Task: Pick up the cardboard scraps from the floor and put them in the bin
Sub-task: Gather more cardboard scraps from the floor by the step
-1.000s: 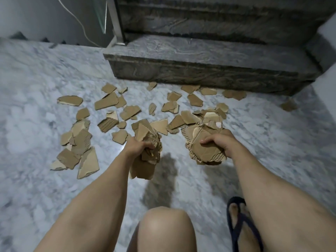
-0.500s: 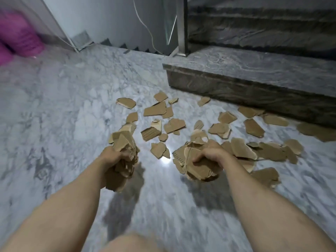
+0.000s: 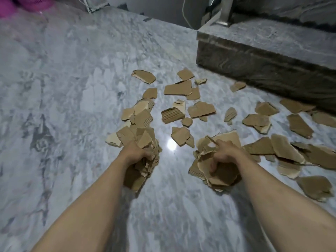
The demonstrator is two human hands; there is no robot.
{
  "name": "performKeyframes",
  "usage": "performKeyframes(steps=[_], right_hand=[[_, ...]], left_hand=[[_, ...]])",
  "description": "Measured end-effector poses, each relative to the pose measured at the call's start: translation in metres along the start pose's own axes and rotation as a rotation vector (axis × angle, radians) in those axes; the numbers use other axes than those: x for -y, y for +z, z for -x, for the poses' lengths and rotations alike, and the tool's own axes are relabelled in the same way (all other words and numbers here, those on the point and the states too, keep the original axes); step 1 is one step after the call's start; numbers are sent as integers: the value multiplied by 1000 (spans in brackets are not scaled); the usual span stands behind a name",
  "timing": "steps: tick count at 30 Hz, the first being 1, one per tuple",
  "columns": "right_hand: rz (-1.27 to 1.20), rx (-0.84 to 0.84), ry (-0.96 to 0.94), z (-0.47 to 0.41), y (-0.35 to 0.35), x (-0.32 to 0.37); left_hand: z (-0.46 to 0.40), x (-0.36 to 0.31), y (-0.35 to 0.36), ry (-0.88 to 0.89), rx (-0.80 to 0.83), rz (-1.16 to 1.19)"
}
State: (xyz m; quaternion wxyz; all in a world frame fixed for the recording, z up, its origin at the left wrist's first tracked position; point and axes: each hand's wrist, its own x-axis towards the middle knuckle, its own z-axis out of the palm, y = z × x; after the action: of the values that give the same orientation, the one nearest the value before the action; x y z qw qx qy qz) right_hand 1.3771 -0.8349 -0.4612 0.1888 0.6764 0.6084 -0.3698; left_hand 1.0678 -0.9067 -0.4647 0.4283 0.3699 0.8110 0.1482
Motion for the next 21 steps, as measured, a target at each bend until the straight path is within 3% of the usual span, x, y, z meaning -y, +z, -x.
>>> performKeyframes(steps=[3, 8, 15, 21], right_hand=[[77, -54, -5, 7, 4, 9], [-35, -17, -78, 14, -1, 16], [-572, -17, -146, 26, -37, 53], [-628, 18, -62, -11, -15, 109]], left_hand=[[0, -4, 0, -4, 12, -42], [3, -6, 1, 34, -26, -93], [-9, -5, -28, 8, -65, -74], [-31, -8, -63, 47, -6, 181]])
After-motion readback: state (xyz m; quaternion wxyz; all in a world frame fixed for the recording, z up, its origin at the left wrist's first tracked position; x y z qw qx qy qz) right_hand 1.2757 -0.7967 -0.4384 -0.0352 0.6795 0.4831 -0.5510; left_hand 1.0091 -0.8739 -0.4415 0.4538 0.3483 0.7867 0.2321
